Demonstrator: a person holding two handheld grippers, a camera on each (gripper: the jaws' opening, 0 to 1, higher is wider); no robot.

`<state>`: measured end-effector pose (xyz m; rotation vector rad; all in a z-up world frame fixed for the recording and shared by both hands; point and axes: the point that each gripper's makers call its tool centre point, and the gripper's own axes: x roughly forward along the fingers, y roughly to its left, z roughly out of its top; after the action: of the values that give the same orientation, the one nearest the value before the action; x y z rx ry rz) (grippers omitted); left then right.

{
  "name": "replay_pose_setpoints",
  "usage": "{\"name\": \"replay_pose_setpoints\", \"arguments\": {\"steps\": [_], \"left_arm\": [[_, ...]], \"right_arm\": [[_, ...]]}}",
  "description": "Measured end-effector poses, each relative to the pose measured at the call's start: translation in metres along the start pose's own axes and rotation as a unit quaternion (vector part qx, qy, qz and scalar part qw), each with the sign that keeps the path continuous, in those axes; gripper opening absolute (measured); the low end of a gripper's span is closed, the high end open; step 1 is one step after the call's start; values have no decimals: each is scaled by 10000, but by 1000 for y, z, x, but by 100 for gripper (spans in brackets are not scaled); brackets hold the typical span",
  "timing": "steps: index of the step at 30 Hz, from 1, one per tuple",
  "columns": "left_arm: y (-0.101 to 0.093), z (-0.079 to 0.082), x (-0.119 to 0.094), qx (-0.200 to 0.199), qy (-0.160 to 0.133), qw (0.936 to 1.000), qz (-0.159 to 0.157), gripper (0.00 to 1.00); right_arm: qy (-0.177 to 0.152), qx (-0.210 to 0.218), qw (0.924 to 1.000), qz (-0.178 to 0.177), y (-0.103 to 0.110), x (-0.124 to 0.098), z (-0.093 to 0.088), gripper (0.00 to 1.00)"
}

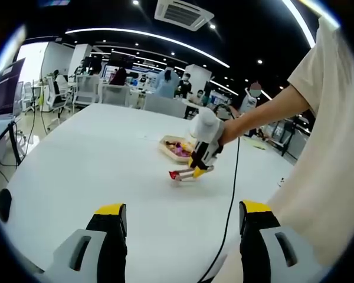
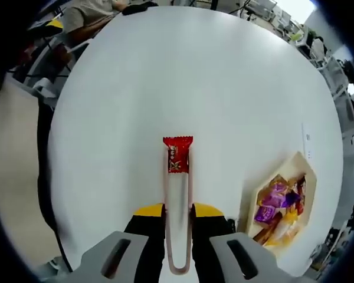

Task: Place the target food into the container with the food tongs after gripping and lifting it, then release it inside without dropping or visibly crushing the food.

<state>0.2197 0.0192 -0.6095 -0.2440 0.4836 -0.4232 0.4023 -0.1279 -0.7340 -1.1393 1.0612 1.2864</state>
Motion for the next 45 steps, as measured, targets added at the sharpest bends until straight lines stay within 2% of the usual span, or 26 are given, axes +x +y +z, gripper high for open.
{"name": "replay_pose_setpoints", "arguments": {"steps": [18, 28, 39, 45], "left_arm": [[-7, 3, 1, 117, 4, 9999, -53, 77], [-12, 6, 6, 204, 29, 9996, -168, 77], [-14, 3, 5, 175, 73, 9997, -156, 77], [-14, 4, 7, 197, 89, 9996, -173, 77]], "right_arm": [[-184, 113, 9994, -268, -20, -23, -2, 15], [-129, 184, 9988, -425, -39, -34, -14, 14], [-302, 514, 9962, -631, -65, -48, -17, 14], [-373, 794, 9932, -769, -82, -56, -28, 14]]}}
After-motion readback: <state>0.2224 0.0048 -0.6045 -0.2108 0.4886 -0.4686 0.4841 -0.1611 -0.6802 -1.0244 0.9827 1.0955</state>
